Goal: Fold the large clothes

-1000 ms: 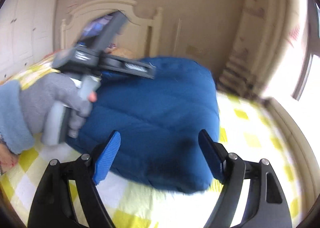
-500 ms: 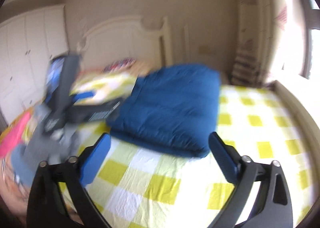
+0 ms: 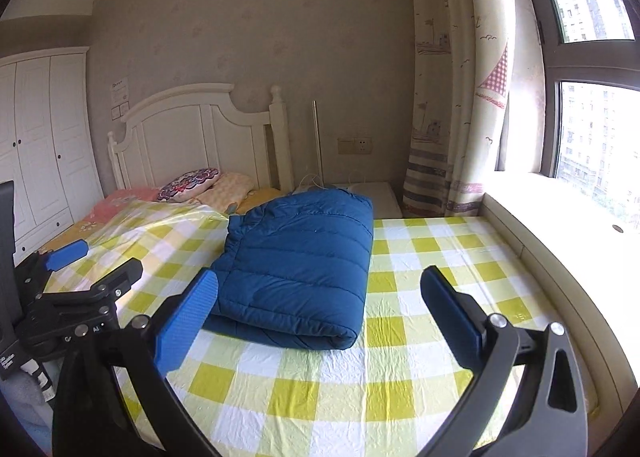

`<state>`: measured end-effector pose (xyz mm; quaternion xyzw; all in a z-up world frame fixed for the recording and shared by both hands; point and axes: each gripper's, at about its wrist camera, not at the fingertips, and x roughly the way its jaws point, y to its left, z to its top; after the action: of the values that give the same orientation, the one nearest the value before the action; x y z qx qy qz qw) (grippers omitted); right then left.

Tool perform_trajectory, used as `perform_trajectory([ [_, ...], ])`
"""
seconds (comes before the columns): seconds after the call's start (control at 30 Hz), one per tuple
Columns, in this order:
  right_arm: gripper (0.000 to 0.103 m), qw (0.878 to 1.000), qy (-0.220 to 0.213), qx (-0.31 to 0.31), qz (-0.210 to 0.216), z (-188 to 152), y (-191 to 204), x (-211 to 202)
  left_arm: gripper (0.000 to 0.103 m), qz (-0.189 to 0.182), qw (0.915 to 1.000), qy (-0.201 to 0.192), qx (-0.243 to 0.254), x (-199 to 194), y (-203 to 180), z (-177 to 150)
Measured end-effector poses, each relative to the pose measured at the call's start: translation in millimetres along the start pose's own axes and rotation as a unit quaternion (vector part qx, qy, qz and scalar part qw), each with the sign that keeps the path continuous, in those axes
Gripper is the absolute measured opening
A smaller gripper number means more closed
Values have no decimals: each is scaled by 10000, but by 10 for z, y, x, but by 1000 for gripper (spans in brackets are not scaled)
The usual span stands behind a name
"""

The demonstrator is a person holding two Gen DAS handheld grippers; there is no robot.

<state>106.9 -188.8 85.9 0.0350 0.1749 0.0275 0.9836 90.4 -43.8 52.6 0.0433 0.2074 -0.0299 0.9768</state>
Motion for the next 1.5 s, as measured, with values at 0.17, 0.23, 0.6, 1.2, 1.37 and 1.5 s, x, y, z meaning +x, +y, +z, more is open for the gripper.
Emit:
perform_trajectory([
  [0.17,101,10000,41,-54,13,-16,52,3,99,16,10000,38,-36,-30,17,-31],
  [0.23,101,10000,59,-67,16,-22,71,12,99,15,10000,64,-44,-26,15,-48],
  [0.6,101,9997,214,-106,17,-66,111,77,99,32,9998,155,-141,-2,54,-95],
  [1.2,101,9993,330,-153,49,-103,167,132,99,60,9996,188,-202,-2,97,-135],
  [1.37,101,9993,330,-164,62,-99,178,132,99,116,9997,103,-202,-70,105,-129],
  [1.5,101,9993,309,-182,65,-96,197,120,99,161,9997,-44,-188,-169,103,-108],
])
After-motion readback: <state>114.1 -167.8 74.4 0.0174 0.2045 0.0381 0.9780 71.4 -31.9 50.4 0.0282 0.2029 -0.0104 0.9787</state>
